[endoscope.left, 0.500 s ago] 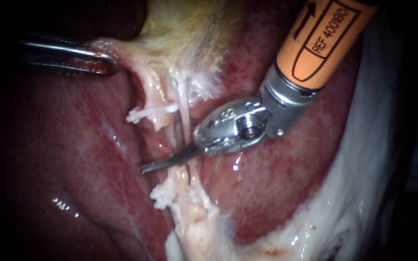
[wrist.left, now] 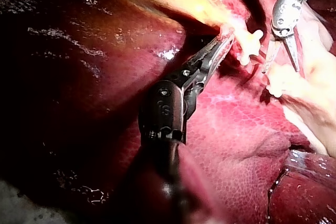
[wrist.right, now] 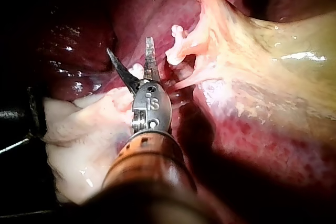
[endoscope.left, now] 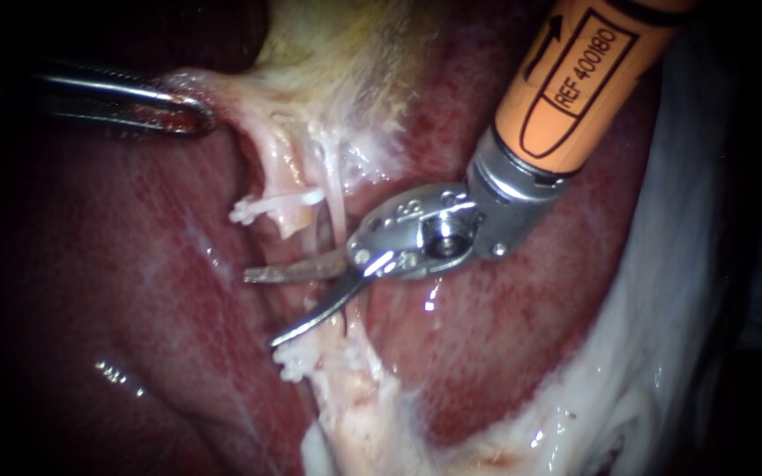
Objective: Go back from the cut left tube
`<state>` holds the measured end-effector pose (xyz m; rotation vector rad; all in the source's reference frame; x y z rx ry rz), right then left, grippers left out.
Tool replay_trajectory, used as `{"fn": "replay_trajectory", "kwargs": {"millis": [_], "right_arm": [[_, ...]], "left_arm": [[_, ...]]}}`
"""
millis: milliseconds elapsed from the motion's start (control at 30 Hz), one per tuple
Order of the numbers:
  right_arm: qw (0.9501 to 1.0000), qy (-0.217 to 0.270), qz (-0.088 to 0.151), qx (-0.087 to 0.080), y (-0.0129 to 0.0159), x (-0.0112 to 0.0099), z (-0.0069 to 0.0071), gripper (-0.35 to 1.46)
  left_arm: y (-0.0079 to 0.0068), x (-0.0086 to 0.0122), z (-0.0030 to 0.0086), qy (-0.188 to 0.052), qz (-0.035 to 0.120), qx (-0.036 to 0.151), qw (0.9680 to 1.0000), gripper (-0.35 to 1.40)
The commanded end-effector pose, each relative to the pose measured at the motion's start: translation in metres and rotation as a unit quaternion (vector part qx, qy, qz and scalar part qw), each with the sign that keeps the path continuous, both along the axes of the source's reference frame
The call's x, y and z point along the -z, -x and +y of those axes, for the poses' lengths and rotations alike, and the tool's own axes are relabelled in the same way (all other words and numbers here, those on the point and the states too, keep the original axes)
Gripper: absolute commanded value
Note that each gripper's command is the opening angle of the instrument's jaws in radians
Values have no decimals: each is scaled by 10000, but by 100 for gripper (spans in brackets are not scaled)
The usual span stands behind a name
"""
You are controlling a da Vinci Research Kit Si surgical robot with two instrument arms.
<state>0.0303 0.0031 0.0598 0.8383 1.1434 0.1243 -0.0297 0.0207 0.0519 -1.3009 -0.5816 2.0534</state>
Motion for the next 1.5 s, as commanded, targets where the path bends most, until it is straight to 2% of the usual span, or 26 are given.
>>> {"fn": "replay_trajectory", "kwargs": {"millis": [33,100,167,233,300,333,367,533,667,867,1000,1300,1500], "right_arm": [[10000,3,4,13,5,1,-1,145],[10000,38,-17,-43,13,2,-3,145],[9995,153,-108,-264,30,5,-6,145],[9974,302,-261,-603,49,8,-10,145],[9902,564,-530,-1166,75,12,-15,145],[9853,731,-642,-1408,86,13,-17,145],[9801,968,-713,-1577,102,15,-19,145],[9636,1666,-907,-1886,151,20,-21,145],[9603,1750,-1022,-1916,173,19,-12,145],[9593,1794,-1075,-1897,184,17,-4,145],[9647,1706,-966,-1756,186,18,-5,145],[9652,1700,-955,-1743,186,17,-5,145],[9652,1700,-954,-1743,186,17,-5,145]], "left_arm": [[0,0,0,-1,-5,-3,10000,-35],[0,-1,0,0,-5,-4,10000,-35],[0,-2,0,1,-6,-5,10000,-35],[0,-3,0,3,-6,-6,10000,-35],[-1,-3,0,4,-6,-7,10000,-35],[-1,-3,0,4,-6,-7,10000,-35],[-1,-3,0,4,-6,-7,10000,-35],[-1,-4,1,4,-6,-7,10000,-35],[-1,-5,1,5,-6,-6,10000,-35],[1,-7,-2,15,1,-1,10000,-35],[3,-10,-4,27,9,6,10000,-35],[21,-40,-18,97,5,-77,9999,-35],[31,-61,-29,0,42,-145,9999,-35]]}}
